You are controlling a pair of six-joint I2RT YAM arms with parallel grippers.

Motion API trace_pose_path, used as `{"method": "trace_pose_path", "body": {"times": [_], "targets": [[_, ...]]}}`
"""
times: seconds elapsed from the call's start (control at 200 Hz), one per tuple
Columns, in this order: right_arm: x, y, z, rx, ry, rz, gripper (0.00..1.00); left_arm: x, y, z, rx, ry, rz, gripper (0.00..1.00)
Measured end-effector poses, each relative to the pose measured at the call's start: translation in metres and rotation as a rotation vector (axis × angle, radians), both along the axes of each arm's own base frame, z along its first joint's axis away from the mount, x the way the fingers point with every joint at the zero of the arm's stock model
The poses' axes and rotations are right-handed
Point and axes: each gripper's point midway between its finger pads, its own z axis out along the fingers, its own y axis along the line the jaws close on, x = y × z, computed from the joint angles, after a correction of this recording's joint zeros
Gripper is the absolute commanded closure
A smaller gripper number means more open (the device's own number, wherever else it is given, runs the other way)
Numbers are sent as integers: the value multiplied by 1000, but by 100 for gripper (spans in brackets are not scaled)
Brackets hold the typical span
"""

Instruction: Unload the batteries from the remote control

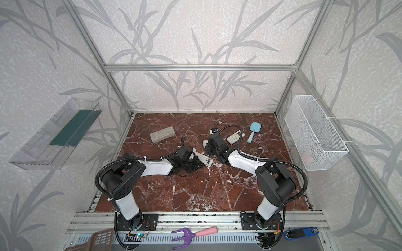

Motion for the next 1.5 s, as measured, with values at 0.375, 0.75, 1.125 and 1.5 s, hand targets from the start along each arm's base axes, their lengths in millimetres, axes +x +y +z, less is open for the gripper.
{"method": "trace_pose_path", "body": {"times": [0.375,0.75,1.125,1.5], "targets": [[-14,1,3,-10,-66,-81,100,4,-4,-2,-15,-6,21,86],[-25,-12,4,33,-81,-216,100,-3,-7,-6,-20,-5,29,89],[-36,-2,1,-63,-48,-211,100,3,-12,-8,-50,-15,48,89],[-33,2,7,-102,-79,-169,100,4,-11,-9,-68,-20,61,90]]}}
